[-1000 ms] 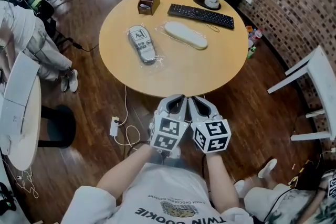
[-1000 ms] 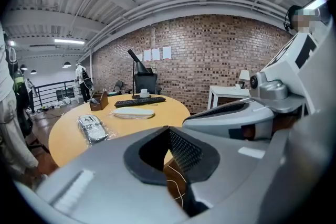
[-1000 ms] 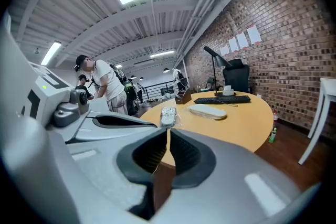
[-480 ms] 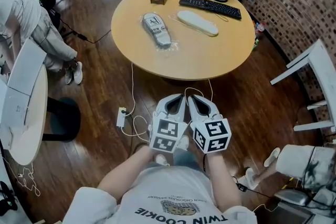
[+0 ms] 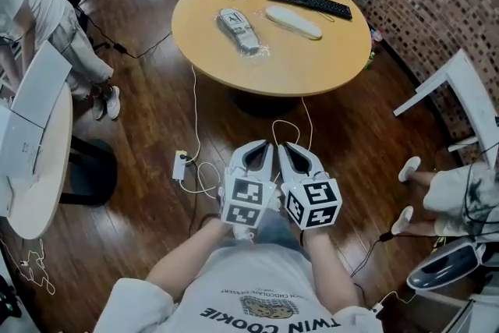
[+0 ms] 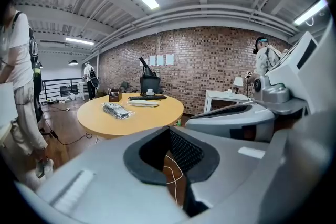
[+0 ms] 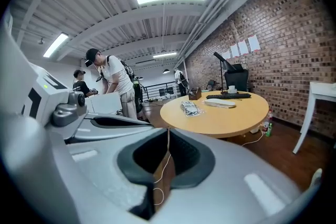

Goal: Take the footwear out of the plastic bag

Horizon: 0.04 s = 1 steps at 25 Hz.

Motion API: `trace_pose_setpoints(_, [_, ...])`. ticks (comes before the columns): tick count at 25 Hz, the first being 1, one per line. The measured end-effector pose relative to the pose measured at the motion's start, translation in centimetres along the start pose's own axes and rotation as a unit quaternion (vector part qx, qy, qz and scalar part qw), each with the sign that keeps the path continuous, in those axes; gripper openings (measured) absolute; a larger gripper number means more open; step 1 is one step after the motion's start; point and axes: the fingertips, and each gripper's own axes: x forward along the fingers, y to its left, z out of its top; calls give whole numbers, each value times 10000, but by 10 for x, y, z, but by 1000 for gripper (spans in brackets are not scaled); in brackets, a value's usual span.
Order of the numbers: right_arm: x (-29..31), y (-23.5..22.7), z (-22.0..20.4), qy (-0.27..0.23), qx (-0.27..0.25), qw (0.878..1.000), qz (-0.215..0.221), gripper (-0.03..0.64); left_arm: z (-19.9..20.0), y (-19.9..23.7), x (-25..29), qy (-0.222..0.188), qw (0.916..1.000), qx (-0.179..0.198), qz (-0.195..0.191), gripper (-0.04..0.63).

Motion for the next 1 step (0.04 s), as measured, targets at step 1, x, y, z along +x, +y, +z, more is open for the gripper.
trace_pose_setpoints(1, [-5, 5, -3, -1, 24, 10000, -5, 11, -3, -3, -7, 0, 10000, 0, -11, 6])
